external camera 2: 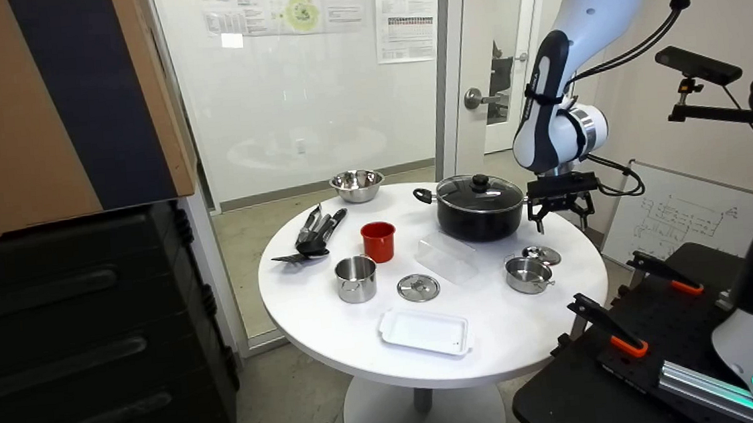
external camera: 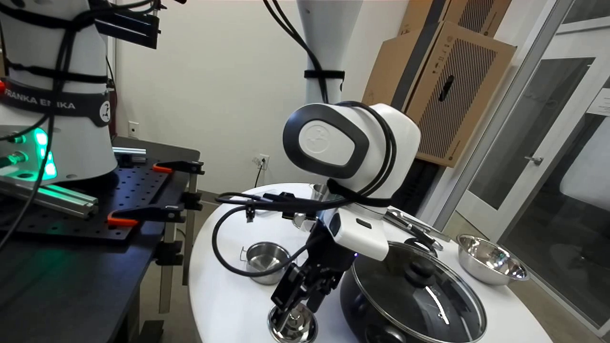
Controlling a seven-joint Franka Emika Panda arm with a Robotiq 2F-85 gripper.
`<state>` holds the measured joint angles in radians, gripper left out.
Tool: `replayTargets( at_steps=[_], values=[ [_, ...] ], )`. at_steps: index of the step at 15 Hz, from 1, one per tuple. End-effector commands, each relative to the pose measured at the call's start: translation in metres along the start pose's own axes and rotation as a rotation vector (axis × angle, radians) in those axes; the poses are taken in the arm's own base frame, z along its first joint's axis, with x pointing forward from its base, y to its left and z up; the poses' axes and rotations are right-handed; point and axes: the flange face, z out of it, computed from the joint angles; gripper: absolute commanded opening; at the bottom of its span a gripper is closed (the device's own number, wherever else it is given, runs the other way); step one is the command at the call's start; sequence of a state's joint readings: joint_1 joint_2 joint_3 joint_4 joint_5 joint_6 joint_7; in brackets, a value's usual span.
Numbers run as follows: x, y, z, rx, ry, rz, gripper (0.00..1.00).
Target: Cover the small pot with the lid on the table
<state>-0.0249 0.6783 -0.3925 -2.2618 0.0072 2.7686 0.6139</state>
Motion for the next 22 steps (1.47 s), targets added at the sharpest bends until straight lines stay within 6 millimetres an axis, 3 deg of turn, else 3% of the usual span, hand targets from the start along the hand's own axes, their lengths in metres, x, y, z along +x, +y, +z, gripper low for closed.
replayTargets(
  at_steps=[1,4,9,13,14,22],
  values=[
    [0.002,-0.001,0.0,0.0,0.001,0.0,1.0],
    [0.001,-0.001,0.002,0.001,0.004,0.002,1.0],
    [-0.018,-0.006,0.018,0.011,0.004,-0.031,1.0],
    [-0.028,-0.01,0.016,0.08,0.101,-0.005,1.0],
    [-0.021,-0.011,0.018,0.048,0.056,-0.019,1.0],
    [-0.022,-0.014,0.024,0.071,0.061,-0.013,1.0]
  ],
)
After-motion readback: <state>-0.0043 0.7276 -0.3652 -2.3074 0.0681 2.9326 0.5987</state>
